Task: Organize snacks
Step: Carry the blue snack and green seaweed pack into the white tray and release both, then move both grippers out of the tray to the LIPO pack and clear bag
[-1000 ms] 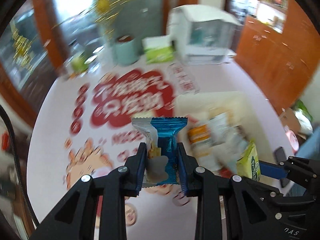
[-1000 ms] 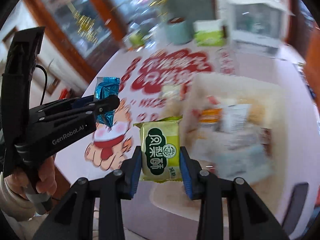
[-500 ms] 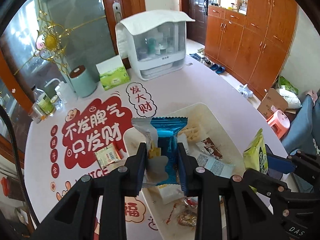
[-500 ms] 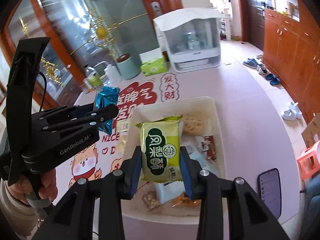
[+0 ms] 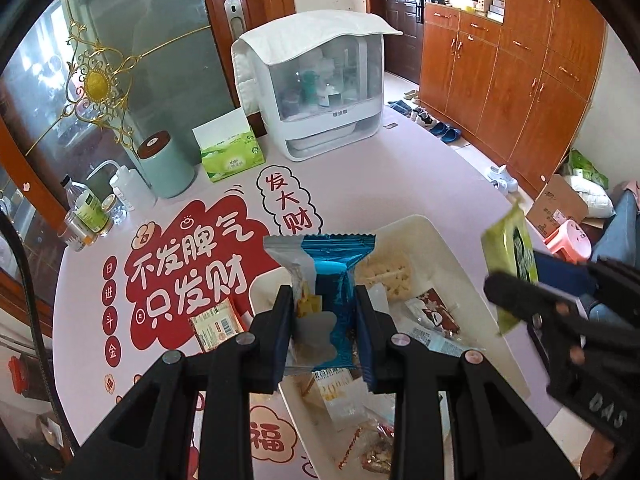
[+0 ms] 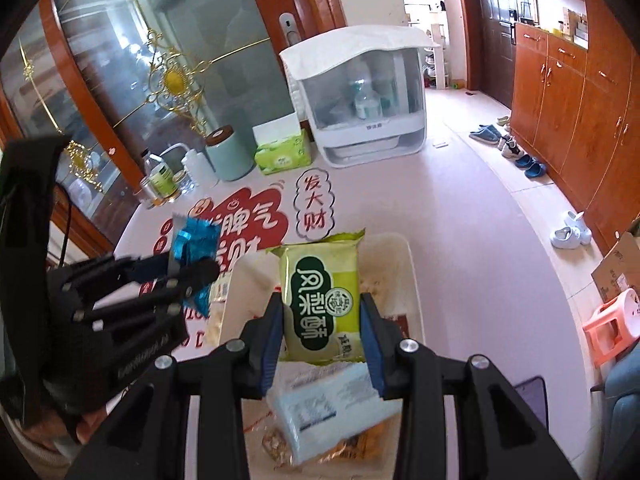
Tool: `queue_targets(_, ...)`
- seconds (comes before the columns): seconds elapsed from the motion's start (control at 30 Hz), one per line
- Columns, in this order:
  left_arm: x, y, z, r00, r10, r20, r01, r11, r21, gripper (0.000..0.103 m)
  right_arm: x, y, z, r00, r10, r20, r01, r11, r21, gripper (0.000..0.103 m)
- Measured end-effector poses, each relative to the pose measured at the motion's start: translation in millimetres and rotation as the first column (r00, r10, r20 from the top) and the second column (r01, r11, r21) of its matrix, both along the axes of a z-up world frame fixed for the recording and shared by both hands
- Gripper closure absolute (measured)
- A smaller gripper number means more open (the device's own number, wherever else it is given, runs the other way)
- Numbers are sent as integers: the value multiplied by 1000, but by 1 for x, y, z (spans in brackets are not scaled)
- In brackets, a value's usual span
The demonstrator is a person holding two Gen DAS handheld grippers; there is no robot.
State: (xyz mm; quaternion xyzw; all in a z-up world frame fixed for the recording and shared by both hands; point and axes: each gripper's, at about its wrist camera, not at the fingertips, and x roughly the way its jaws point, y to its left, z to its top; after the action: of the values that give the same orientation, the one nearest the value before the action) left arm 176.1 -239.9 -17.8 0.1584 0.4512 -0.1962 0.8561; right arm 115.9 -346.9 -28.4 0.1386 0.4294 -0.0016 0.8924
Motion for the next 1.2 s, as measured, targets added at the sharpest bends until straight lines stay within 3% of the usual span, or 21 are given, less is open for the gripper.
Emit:
queue_targets(0.27,14,-5,-9,1000,13,-5,-13,1000,22,74,30,-7,-5,1000,-8,-14,8,1000,-25,65)
queue_targets(0.3,15,-5,-11,1000,13,-5,-13,1000,27,65,32,-7,-6,1000,-6,-15,5,1000,-26,65)
queue_targets(0.33,15,-6,-13,1000,11,-9,-10,999,36,39,33,-7,-7,1000,-3,-16,2,1000,-24,64)
queue_targets(0.4,16,-5,-16,1000,14,-5,-14,999,45,3,36,-7,-9,1000,-3,-21,3,1000,-24,58)
queue_targets(0.5,14,-3,-15,1000,9,27,-10,998,54,2,35,-6,-11,1000,-5,-21,5,1000,-29,54)
queue_targets(0.97,-3,20,-5,999,19,30,-21,997,70,2,18,7,-9,1000,16,-25,-16,1000,-17,53)
queue_targets(1.2,-12,66,33,996,-19,85,5,987,162,2,2,23,6,998,55,1,-55,998,-15,53)
